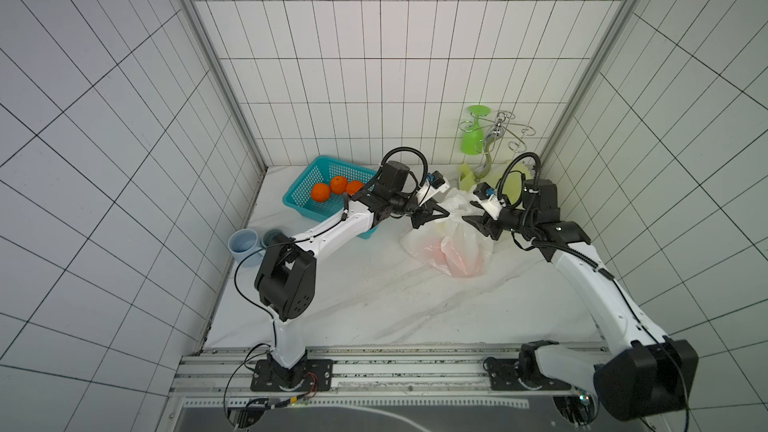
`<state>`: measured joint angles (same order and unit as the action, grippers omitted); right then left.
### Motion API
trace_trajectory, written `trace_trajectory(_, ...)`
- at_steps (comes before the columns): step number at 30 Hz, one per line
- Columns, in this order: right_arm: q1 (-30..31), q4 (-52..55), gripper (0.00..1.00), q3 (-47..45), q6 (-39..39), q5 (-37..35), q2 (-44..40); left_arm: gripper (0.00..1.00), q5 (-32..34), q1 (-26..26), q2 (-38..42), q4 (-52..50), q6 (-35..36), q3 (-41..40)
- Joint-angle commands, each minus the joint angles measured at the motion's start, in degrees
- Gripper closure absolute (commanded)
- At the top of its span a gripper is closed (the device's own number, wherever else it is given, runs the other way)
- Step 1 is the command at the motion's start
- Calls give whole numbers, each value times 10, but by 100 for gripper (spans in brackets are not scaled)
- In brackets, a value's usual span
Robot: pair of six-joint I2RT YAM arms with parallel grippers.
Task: Place the oranges into plastic bags & tie knots
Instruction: Tie the plastic bag at the center of the board.
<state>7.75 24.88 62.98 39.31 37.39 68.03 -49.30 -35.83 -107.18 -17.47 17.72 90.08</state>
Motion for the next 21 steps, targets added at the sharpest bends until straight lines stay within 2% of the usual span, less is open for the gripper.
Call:
trace_trajectory(1, -17, 129, 37, 105, 75, 75, -11, 100, -26, 2, 14, -40, 75, 13)
trace_trajectory(5, -22, 165, 32, 136, 88, 116, -5, 100, -25, 3, 15, -75, 119, 22)
trace_trajectory(7, -22, 145, 23, 139, 74, 102, 5, 100, -33, 4, 18, -88, 142, 21)
trace_trajectory(9, -21, 137, 14, 143, 90, 80, 21, 100, -45, 3, 21, -101, 172, 19)
trace_trajectory(11, -13, 135, 10, 145, 115, 59, 36, 100, -51, 2, 24, -116, 199, 22)
trace_trajectory(15, 9, 154, 7, 161, 167, 30, 79, 100, -56, 2, 17, -163, 250, 48)
trace_trajectory(21, 54, 224, 6, 199, 245, 18, 143, 100, -58, 2, 15, -186, 276, 63)
